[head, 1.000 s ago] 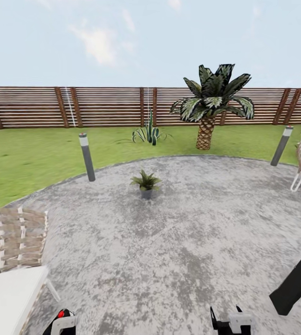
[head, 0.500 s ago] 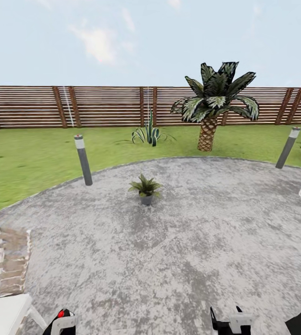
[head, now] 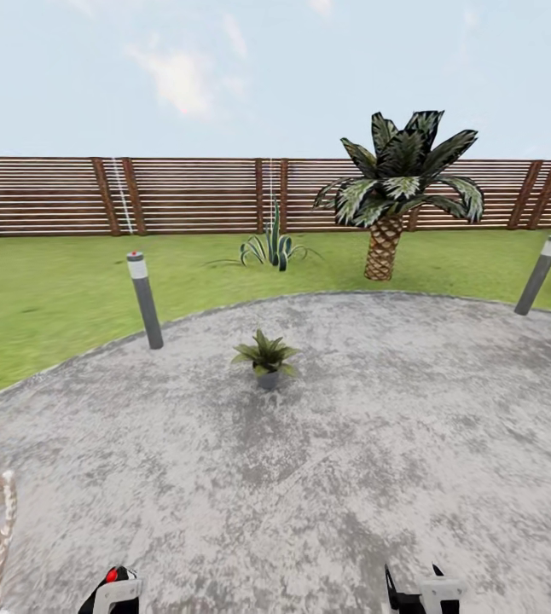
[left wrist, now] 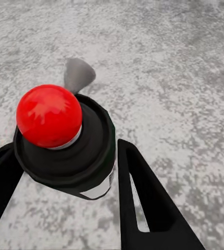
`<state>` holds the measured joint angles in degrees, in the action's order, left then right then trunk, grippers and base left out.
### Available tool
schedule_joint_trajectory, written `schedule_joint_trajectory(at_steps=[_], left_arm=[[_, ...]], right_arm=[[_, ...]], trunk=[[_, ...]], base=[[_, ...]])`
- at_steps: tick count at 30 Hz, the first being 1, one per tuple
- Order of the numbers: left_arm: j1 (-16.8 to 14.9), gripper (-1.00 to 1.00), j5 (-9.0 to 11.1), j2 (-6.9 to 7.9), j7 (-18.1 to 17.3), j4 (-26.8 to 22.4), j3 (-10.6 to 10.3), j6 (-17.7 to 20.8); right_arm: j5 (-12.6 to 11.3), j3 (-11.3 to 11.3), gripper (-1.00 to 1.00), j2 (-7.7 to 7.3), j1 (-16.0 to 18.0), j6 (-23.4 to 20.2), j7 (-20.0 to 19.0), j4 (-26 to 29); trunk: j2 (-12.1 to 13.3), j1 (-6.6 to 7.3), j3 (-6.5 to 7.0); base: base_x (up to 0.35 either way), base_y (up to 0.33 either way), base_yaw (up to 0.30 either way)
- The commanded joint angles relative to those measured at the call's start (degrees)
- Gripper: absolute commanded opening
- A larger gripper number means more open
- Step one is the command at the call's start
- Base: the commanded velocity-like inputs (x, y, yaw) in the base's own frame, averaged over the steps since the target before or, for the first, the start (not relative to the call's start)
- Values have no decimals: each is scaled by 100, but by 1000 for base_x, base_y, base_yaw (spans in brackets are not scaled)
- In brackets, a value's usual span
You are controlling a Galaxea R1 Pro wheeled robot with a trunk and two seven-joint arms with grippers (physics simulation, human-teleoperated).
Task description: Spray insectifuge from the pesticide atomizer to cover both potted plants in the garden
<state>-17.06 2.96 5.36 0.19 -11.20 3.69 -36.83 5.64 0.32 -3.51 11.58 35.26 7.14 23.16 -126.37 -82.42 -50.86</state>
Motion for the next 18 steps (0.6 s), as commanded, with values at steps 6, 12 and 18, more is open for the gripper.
schedule_joint_trajectory(at_steps=[6, 12, 18], left_arm=[[-2, -100, 29, 0, -10, 4, 0, -17], [-5, -100, 29, 0, -10, 4, -1, -17], [-5, -100, 29, 0, -10, 4, -2, -17]], right_arm=[[60, 3, 100, -1, 6, 7, 51, -4], [60, 3, 100, -1, 3, 7, 51, -4], [60, 3, 100, -1, 2, 7, 51, -4]], trunk=[[-2, -2, -5], [-2, -2, -5], [-2, -2, -5]], base=[[340, 0, 0], [340, 0, 0], [340, 0, 0]])
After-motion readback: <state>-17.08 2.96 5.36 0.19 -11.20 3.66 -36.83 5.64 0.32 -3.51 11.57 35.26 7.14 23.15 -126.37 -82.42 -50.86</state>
